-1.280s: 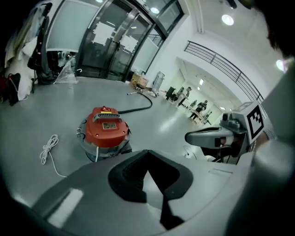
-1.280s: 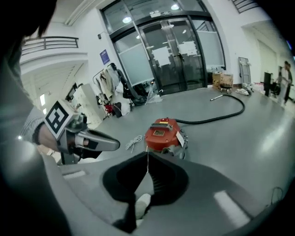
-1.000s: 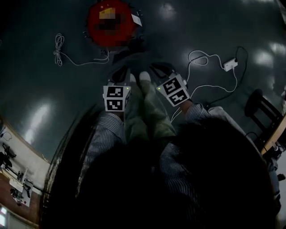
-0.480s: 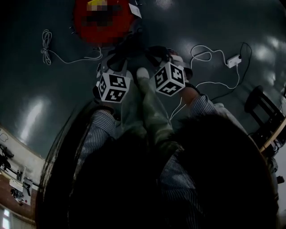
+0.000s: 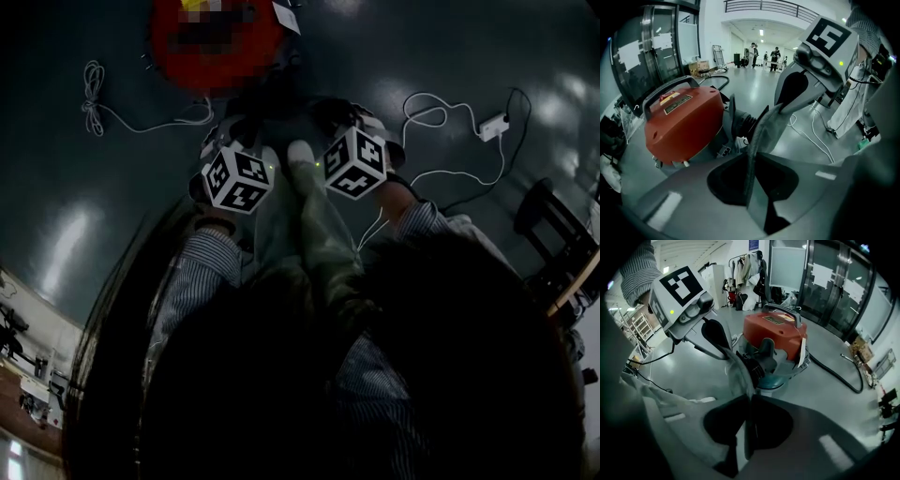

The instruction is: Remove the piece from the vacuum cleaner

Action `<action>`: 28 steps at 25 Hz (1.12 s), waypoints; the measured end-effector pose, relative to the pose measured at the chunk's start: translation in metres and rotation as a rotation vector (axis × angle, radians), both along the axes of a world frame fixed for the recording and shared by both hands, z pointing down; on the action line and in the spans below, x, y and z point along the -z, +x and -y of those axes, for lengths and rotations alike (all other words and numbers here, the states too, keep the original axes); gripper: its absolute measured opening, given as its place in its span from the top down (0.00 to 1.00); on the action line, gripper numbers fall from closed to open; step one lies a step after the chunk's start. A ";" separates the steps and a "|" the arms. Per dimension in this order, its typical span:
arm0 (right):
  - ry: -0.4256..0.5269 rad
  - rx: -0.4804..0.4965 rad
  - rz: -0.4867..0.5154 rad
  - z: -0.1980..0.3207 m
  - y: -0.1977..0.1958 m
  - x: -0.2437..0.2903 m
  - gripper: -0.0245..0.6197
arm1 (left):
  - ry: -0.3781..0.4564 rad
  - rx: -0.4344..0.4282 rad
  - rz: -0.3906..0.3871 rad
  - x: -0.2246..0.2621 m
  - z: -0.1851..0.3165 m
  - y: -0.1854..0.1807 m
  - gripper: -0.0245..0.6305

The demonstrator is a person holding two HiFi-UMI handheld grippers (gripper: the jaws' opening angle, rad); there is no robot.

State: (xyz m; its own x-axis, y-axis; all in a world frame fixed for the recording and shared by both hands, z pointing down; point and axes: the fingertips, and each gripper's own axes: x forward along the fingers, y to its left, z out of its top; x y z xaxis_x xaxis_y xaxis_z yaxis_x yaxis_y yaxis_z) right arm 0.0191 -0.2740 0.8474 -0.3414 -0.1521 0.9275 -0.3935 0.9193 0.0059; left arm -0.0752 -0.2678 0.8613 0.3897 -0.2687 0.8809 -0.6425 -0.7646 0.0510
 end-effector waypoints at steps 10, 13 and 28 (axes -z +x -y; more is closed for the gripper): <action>-0.037 0.013 0.006 -0.037 0.003 0.027 0.93 | -0.071 0.020 -0.050 0.027 -0.038 0.004 0.92; -0.058 0.009 0.011 -0.058 0.008 0.052 0.93 | -0.096 0.047 -0.062 0.052 -0.059 0.009 0.92; 0.095 -0.146 0.129 -0.070 0.019 0.285 0.93 | -0.023 0.252 -0.232 0.280 -0.079 0.023 0.93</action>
